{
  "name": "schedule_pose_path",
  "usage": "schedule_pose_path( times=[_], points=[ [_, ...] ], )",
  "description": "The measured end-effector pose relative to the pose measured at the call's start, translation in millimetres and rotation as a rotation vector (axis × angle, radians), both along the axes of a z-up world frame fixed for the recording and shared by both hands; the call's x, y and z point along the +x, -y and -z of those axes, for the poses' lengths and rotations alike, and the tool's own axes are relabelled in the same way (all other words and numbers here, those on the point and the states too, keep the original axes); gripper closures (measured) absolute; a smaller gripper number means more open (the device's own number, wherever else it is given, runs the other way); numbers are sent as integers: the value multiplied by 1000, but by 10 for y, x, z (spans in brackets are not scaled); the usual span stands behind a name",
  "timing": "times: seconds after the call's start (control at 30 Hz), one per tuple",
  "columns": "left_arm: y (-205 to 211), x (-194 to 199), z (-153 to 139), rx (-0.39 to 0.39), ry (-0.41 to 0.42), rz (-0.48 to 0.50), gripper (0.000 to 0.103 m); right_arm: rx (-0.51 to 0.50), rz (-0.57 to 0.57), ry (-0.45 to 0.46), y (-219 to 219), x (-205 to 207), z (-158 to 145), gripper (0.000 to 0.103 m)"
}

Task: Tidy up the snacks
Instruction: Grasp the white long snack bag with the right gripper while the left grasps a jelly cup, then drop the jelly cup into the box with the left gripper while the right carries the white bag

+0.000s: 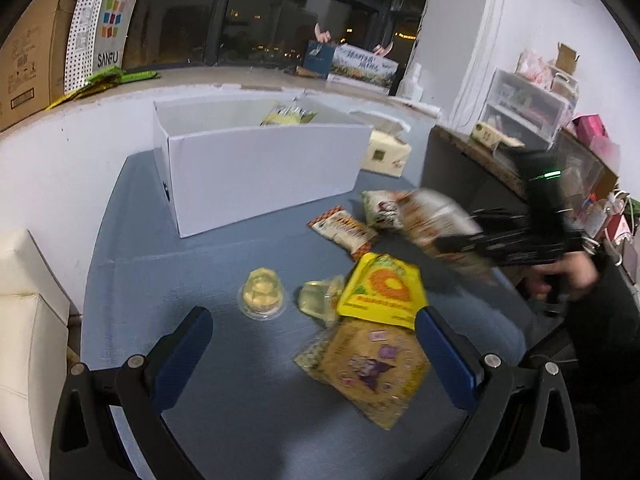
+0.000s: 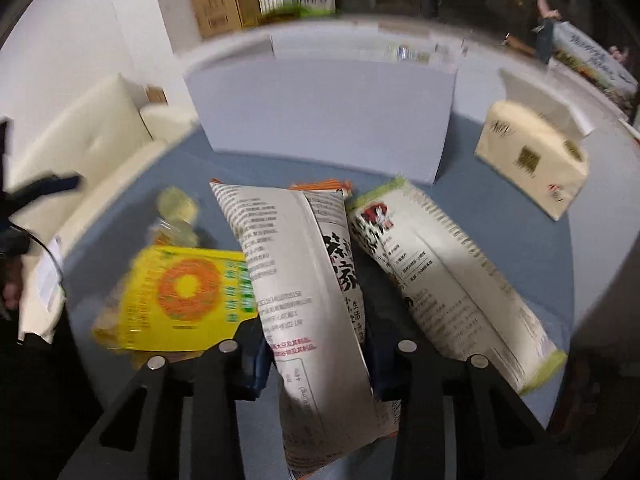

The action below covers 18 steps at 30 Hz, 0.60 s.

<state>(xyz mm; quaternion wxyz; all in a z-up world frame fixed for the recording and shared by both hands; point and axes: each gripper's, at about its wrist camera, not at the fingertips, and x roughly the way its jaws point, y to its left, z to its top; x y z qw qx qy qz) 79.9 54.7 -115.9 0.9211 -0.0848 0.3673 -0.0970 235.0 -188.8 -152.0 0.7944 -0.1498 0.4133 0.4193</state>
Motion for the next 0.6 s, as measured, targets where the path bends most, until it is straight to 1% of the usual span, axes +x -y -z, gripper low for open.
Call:
schedule_pose_path(
  times=[0.17,0.27,0.33,0.37,0.43,0.5,0.53,0.6],
  points=[
    [-140,317,187,21,-51,-27,0,156,23,16,226,-361,-349,62],
    [-189,532,320,44,-89,-25,1,240,23,6,325,-573,-485,62],
    [-179,653,411,75,-106,-11,3,269,25,3,369,-678,-521,62],
    [-179,688,436,86,-110,-9,8,283,31,5,395,-744,-536,62],
    [-171,786,522,111,-132,-1,25,302,39,-7,430,-822,-536,62],
    [-165,845,596,108,-149,19,66,318,44,-27,471,-839,-519,62],
    [-152,848,612,112,-146,26,67,324,47,-38,483,-831,-504,62],
    [-82,820,595,148,-122,42,68,337,57,-61,504,-789,-468,62]
  ],
)
